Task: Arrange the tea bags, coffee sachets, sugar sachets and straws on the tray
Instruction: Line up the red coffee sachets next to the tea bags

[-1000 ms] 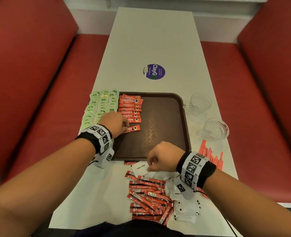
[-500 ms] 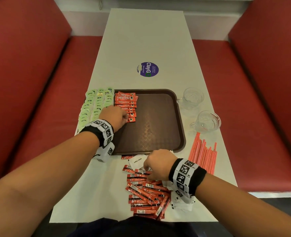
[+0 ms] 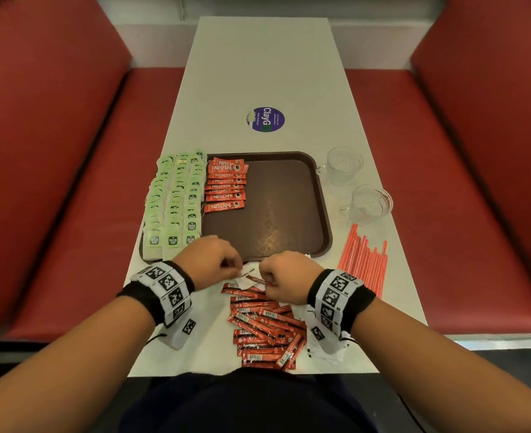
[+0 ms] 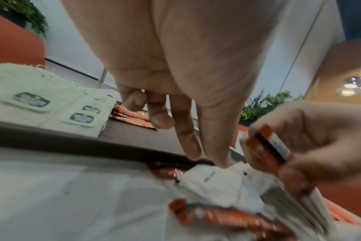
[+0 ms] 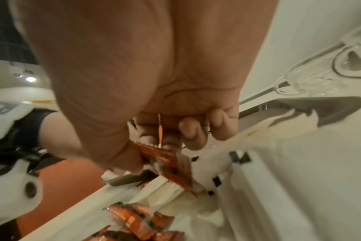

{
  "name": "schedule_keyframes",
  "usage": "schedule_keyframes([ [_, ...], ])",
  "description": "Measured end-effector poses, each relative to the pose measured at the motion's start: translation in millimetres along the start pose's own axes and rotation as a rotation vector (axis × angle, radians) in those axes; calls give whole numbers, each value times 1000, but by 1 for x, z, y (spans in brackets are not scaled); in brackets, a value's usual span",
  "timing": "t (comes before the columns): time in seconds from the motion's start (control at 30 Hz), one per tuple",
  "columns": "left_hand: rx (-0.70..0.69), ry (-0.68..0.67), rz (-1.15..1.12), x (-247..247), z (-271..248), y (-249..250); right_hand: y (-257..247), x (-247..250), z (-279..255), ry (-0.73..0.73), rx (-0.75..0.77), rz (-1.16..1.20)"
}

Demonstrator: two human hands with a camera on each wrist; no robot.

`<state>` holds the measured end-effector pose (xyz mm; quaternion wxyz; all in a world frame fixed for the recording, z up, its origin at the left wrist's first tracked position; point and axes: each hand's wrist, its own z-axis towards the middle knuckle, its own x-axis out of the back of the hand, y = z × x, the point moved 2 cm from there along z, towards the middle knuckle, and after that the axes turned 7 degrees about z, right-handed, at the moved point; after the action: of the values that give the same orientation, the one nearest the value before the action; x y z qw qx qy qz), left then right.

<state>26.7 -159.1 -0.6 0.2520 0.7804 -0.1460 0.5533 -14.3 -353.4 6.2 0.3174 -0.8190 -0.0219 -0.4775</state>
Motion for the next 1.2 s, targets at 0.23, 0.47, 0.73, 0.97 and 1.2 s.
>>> schedule_keyframes([
  [0.23, -43, -123, 193, -23, -22, 8, 0, 5, -14, 89, -51, 149],
  [0.47, -2, -64, 146, -19, -27, 5, 2, 1, -7, 168, -125, 310],
  [0.73, 65, 100, -76, 10, -28, 0, 0, 4, -1, 165, -56, 274],
  [0.97, 18, 130, -182, 22, -17, 4, 5, 12, 10, 210, 18, 295],
  [1.2, -37, 101, -176, 25, 9, -1, 11, 20, 16, 337, 6, 399],
])
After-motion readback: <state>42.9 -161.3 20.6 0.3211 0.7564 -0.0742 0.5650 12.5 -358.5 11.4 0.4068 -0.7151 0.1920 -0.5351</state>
